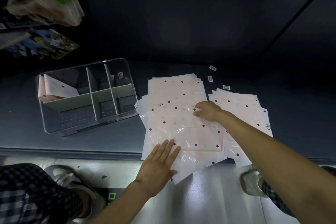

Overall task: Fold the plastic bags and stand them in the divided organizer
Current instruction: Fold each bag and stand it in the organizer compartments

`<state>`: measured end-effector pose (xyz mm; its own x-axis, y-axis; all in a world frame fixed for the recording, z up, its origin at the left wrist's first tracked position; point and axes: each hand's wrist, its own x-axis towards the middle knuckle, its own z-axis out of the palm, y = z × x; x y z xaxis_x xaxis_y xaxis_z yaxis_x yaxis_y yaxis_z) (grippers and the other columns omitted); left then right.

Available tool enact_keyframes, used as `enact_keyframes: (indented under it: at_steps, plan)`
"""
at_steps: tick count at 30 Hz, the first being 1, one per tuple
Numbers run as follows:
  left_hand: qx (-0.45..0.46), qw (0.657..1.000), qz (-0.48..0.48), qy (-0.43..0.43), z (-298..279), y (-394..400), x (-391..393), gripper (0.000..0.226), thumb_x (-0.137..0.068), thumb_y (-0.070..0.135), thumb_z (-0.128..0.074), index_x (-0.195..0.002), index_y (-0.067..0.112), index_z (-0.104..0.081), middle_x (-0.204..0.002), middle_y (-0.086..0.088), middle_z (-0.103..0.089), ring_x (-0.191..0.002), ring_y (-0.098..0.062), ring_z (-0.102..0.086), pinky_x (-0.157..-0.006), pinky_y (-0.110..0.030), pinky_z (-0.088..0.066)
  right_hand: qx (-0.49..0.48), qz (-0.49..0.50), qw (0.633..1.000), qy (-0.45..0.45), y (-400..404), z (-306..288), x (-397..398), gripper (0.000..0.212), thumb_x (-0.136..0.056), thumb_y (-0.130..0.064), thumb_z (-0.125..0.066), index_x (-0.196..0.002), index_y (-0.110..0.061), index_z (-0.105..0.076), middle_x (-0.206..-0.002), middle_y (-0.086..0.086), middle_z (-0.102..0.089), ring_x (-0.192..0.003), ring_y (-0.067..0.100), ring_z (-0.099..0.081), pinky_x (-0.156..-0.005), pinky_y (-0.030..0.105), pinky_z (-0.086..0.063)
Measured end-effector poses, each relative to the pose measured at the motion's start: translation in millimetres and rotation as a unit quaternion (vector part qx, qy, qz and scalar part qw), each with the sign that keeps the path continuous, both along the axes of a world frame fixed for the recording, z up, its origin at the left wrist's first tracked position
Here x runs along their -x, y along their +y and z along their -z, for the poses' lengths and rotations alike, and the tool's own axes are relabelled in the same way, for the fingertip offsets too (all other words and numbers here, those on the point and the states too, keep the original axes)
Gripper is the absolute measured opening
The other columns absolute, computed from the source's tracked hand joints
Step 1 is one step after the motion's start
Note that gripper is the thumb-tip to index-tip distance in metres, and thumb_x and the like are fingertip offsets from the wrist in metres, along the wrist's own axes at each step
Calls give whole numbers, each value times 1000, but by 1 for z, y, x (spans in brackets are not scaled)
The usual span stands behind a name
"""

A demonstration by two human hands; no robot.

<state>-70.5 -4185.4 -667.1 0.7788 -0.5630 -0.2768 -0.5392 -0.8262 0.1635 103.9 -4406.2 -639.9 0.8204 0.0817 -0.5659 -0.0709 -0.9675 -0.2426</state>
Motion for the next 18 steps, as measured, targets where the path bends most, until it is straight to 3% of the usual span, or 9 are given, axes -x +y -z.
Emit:
enact_keyframes:
  at_steps: [2, 4, 6, 8, 10, 13, 14, 16, 18]
  plan:
    - [-15, 1000, -8, 0, -5, 0, 0, 71, -85, 59, -54, -142, 21, -40, -149, -9, -35, -137, -23, -34, -108, -41, -36, 9, -2, 1000, -3, 1, -1, 1, 36, -95, -36, -50, -126, -17, -53, -128, 7, -54, -122, 28, -44, -95, 34, -38]
    - [-9, 1000, 7, -8, 5, 1, -1, 72, -95, 56, -35, -151, 21, -7, -157, -9, 4, -144, -26, 6, -117, -46, 0, 18, -3, 1000, -1, 2, -1, 1, 35, -95, -37, -49, -123, -17, -55, -126, 7, -56, -120, 29, -44, -93, 34, -37]
    - [-10, 1000, 7, 11, 11, 0, -2, 70, -98, 54, -22, -148, 23, 17, -151, -4, 30, -135, -24, 33, -108, -42, 25, 29, -1, 1000, -5, 3, -1, 3, 34, -95, -38, -49, -122, -18, -55, -123, 8, -57, -119, 29, -44, -92, 34, -37]
    - [-5, 1000, 1, 7, 15, -1, -2, 71, -98, 54, -21, -147, 24, 21, -148, -3, 35, -133, -23, 37, -108, -37, 26, 57, 1, 997, -59, 6, -2, 11, 35, -94, -38, -50, -122, -18, -53, -124, 8, -55, -120, 28, -43, -93, 35, -35]
    - [-10, 1000, -3, 16, 15, -1, -1, 72, -97, 55, -21, -146, 24, 21, -148, -3, 35, -132, -22, 37, -110, -34, 23, 61, 3, 981, -184, 13, -1, 30, 35, -93, -33, -53, -124, -15, -52, -125, 9, -52, -119, 28, -42, -99, 36, -32]
    - [-31, 999, 4, 9, 15, -3, -2, 71, -98, 54, -21, -146, 22, 21, -147, -6, 36, -132, -22, 37, -111, -34, 21, -11, -108, 938, -330, 32, 5, 86, 43, -85, -23, -66, -122, -2, -58, -125, 17, -60, -117, 33, -56, -105, 43, -38]
    - [-37, 999, 7, 7, 14, -3, -2, 71, -98, 54, -20, -146, 22, 20, -146, -6, 36, -131, -21, 37, -112, -34, 21, -20, -174, 928, -329, 39, 11, 109, 47, -85, -28, -66, -122, -1, -59, -127, 15, -60, -118, 32, -57, -102, 47, -42]
    - [-39, 999, 6, 12, 14, -3, -2, 70, -98, 55, -19, -146, 22, 20, -146, -5, 35, -131, -20, 37, -113, -34, 19, 3, -270, 924, -271, 43, 19, 149, 57, -92, -47, -46, -130, -6, -54, -138, 8, -52, -127, 24, -50, -104, 44, -40]
    - [-37, 999, 3, 17, 12, -3, -2, 71, -97, 55, -19, -145, 21, 21, -147, -4, 35, -132, -21, 36, -113, -35, 19, 48, -285, 933, -216, 31, 25, 172, 70, -91, -57, -28, -137, -8, -48, -145, 6, -43, -134, 20, -41, -113, 40, -28]
